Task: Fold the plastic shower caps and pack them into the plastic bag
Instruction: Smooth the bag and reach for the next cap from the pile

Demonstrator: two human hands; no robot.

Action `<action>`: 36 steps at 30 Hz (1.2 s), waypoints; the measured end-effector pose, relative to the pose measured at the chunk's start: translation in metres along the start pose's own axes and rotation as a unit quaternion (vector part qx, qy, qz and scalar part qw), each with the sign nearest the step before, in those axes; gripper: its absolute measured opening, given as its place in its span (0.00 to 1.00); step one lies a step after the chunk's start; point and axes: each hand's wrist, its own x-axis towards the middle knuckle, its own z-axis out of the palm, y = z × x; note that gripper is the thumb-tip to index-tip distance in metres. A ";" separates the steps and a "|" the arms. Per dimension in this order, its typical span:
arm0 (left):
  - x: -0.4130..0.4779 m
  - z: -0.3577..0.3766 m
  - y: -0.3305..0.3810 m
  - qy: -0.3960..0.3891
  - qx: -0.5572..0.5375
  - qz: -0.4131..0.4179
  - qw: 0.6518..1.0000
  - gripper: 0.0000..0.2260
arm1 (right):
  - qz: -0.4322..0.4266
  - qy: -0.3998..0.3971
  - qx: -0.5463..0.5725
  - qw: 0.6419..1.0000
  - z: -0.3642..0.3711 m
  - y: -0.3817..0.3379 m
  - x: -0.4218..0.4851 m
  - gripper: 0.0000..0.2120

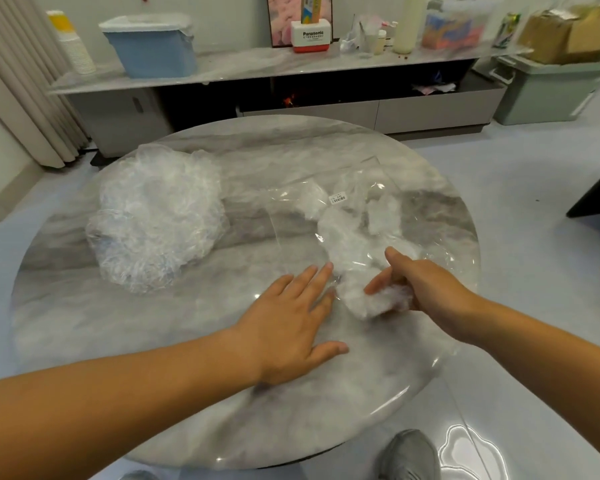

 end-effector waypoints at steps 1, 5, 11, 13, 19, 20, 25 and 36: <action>0.000 0.001 -0.001 0.012 0.006 0.007 1.000 0.41 | 0.000 -0.006 -0.019 1.000 -0.001 0.001 -0.001 0.32; 0.003 -0.001 -0.010 0.068 0.021 0.041 0.997 0.39 | -0.009 -0.017 -0.037 0.999 -0.003 0.002 -0.003 0.34; -0.002 0.008 -0.012 0.061 0.080 0.103 0.990 0.33 | -0.033 -0.013 -0.125 0.992 -0.001 0.004 -0.003 0.34; -0.004 0.013 -0.010 0.069 0.083 0.075 0.991 0.37 | -0.034 -0.012 -0.140 0.990 0.000 0.003 -0.003 0.34; -0.011 0.015 -0.004 0.084 0.084 0.005 0.993 0.42 | -0.041 -0.051 -0.155 0.986 0.005 0.002 -0.005 0.36; -0.011 0.014 -0.004 0.094 0.082 0.003 0.992 0.41 | -0.042 -0.057 -0.161 0.984 0.005 0.003 -0.005 0.37; -0.013 0.014 -0.006 0.127 0.074 0.025 0.989 0.41 | -0.037 -0.045 -0.125 0.990 0.013 0.005 -0.004 0.37; -0.019 0.007 -0.006 0.036 0.090 0.037 0.995 0.41 | 0.102 -0.075 0.275 0.953 0.038 -0.004 0.004 0.36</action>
